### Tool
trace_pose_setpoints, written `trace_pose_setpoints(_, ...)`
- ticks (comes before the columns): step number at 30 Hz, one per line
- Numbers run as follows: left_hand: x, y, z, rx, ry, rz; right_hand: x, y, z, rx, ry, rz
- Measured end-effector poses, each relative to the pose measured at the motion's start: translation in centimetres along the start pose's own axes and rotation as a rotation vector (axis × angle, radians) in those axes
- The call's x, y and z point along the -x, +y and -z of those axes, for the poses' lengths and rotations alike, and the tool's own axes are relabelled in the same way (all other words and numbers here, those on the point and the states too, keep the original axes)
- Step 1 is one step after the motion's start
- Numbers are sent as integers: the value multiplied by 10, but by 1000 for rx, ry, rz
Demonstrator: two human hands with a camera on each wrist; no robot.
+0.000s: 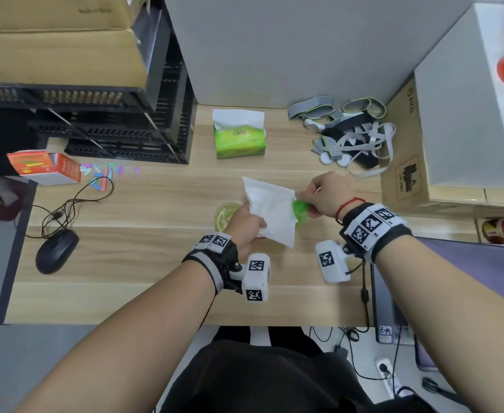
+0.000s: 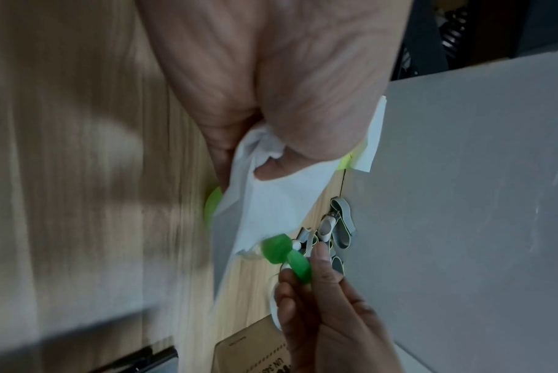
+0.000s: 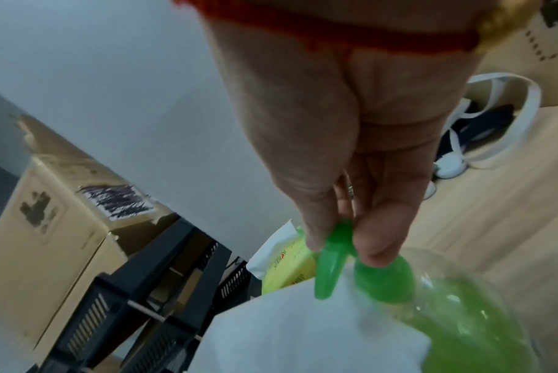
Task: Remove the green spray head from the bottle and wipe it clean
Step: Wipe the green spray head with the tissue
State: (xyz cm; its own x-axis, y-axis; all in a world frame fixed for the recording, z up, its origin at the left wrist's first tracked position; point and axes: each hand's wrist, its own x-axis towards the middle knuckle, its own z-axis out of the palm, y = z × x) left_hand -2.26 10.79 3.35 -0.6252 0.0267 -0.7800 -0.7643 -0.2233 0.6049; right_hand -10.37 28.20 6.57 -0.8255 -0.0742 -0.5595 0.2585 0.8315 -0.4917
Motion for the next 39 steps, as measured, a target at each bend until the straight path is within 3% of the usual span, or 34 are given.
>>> trace_pose_setpoints(3, -3, 4, -9, 171, -43, 63, -5, 5, 0, -102, 11, 10)
trace_pose_setpoints(7, -7, 5, -21, 170, -55, 85, -10, 12, 6, -207, -66, 16)
trace_pose_setpoints(17, -19, -1, -32, 253, 90, 81, -22, 18, 12, -59, -72, 40)
trace_pose_setpoints(25, -21, 2, -34, 249, 45, 111, -26, 11, 4, 144, -29, 89)
trace_pose_setpoints(39, -23, -2, -29, 263, 55, 139, -30, 8, 6, 248, -60, 63)
